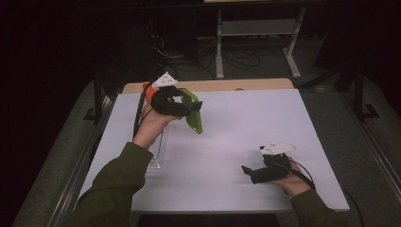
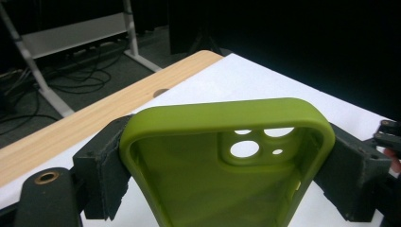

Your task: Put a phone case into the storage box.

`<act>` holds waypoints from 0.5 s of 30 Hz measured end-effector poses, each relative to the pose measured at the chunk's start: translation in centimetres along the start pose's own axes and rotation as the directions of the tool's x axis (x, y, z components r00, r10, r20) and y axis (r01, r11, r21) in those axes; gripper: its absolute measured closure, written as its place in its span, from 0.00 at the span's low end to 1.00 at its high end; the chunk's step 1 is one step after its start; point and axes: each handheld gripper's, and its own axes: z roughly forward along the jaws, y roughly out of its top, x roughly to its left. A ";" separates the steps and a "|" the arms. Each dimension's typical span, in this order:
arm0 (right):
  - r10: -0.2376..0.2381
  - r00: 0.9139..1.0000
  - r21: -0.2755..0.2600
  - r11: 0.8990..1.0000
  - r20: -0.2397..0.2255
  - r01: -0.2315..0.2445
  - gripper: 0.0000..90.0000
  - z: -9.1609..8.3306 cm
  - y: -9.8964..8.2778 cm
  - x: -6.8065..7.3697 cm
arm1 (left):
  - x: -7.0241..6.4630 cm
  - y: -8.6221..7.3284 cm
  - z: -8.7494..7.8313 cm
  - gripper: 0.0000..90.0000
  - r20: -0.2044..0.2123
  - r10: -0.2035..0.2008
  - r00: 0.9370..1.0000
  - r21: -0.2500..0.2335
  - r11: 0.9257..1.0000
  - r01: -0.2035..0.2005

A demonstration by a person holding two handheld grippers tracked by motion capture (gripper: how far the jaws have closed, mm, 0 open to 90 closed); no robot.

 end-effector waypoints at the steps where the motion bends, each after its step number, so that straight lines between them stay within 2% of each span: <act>1: 0.001 1.000 -0.002 1.000 0.000 -0.001 0.01 0.0 0.0 0.0 | 0.1 0.1 -0.1 0.17 -0.007 -0.001 1.000 0.002 1.000 0.001; 8: 0.000 1.000 -0.004 1.000 0.002 0.000 0.01 0.0 0.0 0.0 | 1.4 0.7 -1.1 0.17 -0.058 -0.038 0.998 -0.038 0.999 0.036; 11: 0.003 1.000 -0.002 1.000 0.001 -0.003 0.01 0.0 0.0 0.1 | 2.2 1.0 -1.7 0.17 -0.098 -0.051 0.994 -0.046 0.998 0.046; 15: 0.001 1.000 -0.005 1.000 0.000 -0.001 0.01 0.0 0.0 0.1 | 3.2 1.2 -2.5 0.17 -0.161 -0.063 0.985 -0.050 0.997 0.056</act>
